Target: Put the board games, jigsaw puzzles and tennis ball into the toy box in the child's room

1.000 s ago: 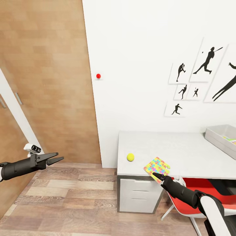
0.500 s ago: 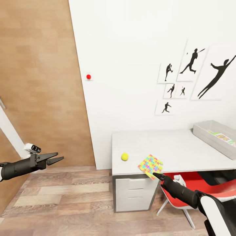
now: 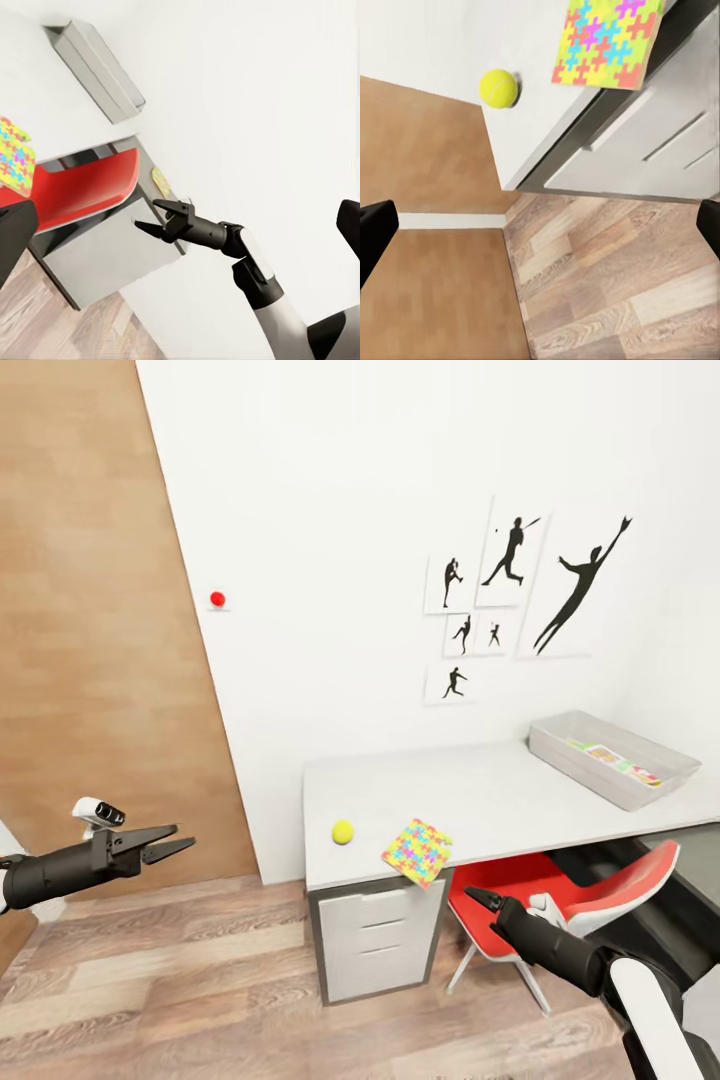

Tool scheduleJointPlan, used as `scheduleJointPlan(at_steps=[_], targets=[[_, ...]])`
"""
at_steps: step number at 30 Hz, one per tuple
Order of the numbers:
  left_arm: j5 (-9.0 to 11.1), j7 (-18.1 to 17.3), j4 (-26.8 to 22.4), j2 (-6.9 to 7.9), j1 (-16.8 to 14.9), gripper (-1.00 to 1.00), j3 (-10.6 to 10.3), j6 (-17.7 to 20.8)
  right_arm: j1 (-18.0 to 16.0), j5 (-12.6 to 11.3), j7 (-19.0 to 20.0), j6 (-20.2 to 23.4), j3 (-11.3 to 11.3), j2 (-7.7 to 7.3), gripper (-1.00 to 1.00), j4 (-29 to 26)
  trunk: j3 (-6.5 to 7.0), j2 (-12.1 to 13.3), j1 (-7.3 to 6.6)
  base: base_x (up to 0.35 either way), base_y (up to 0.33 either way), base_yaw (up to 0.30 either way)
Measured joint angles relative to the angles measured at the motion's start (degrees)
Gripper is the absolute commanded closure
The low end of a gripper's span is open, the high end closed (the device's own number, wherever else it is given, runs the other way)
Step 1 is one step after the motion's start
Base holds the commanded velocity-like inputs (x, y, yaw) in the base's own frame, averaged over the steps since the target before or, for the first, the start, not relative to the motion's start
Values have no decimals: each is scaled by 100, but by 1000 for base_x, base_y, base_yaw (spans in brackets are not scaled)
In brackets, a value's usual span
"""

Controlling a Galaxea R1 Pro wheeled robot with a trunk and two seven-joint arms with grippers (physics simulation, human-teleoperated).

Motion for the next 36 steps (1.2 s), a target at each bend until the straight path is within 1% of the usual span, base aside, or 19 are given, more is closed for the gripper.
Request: scheduleJointPlan(at_steps=[6,16,26,36], targets=[[0,3,0,0,0,-100,-1,0,0,1,0,0,1,0,-100,18,24,0,0,-12,0,-279],[0,0,1,5,0,-100,-3,0,0,1,0,4,-11,0,-100,298,65,0,0,-1,0,-279],[0,0,1,7,0,-100,-5,0,0,4,0,2,-16,1,-100,319,106,0,0,0,5,-279],[0,-1,1,8,0,-100,-6,0,0,4,-1,0,-17,7,-100,366,147,0,0,0,63,-279]])
